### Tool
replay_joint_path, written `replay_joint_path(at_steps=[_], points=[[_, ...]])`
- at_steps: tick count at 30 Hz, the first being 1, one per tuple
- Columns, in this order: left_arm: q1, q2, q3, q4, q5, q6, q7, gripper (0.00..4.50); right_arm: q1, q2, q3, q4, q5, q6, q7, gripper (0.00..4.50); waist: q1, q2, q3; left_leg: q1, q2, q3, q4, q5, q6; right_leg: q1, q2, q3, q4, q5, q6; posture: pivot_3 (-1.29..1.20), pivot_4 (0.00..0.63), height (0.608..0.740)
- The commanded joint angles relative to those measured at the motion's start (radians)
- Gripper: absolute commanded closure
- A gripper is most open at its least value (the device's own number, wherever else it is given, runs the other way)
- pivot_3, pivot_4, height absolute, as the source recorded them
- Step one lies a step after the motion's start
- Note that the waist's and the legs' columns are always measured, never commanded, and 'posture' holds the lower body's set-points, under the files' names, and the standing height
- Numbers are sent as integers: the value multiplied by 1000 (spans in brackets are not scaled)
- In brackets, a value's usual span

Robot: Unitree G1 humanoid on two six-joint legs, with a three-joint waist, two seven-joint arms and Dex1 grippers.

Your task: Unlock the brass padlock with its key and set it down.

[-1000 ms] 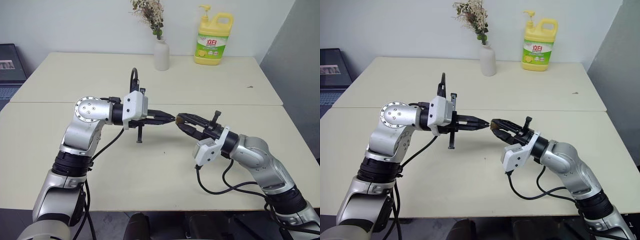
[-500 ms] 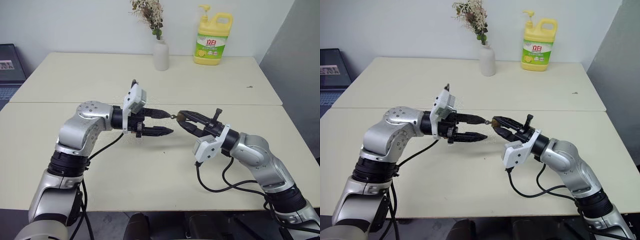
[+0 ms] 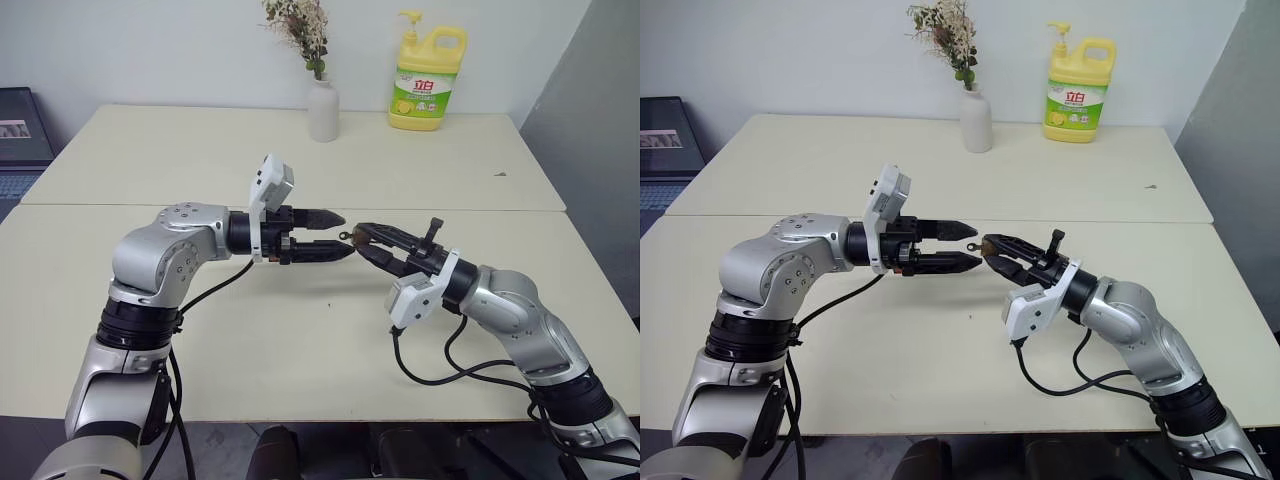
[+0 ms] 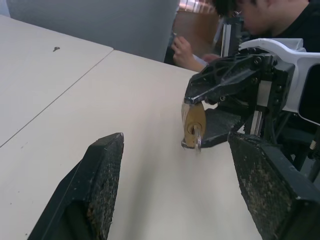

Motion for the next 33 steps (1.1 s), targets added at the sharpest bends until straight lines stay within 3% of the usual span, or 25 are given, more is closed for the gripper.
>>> replay_joint_path(at_steps=[1, 4, 7, 16, 28, 33], points=[[-28, -9, 19, -31, -24, 2, 7, 1021, -23, -3, -6, -24, -2, -25, -1, 3562, 0, 0, 0, 0, 0, 0, 0, 0, 0, 0, 0, 0, 0, 0, 0, 0, 150, 740], [-33, -15, 17, -29, -28, 1, 6, 1021, -28, -1, -1, -20, -8, -29, 0, 3562, 0, 0, 0, 0, 0, 0, 0, 0, 0, 0, 0, 0, 0, 0, 0, 0, 150, 740], [-29, -8, 6, -31, -21, -12, -6, 1578, -35, 3, 4, -14, -10, -31, 0, 3562, 0, 0, 0, 0, 0, 0, 0, 0, 0, 0, 0, 0, 0, 0, 0, 0, 150, 740], [-25, -6, -10, -24, 0, -36, -17, 4357, -52, 8, 10, 1, -12, -34, 2, 3562, 0, 0, 0, 0, 0, -1, 0, 0, 0, 0, 0, 0, 0, 0, 0, 0, 150, 740], [-8, -6, -10, -28, 14, -56, -20, 4355, -44, 10, 0, -2, 25, 34, 51, 3562, 0, 0, 0, 0, 0, -1, 0, 0, 0, 0, 0, 0, 0, 0, 0, 0, 150, 740], [-5, -6, -6, -26, 16, -61, -22, 4355, -17, -13, -29, -17, 50, 97, 88, 1737, 0, 0, 0, 0, 0, -1, 0, 0, 0, 1, 0, 0, 0, 0, 0, 0, 150, 740]])
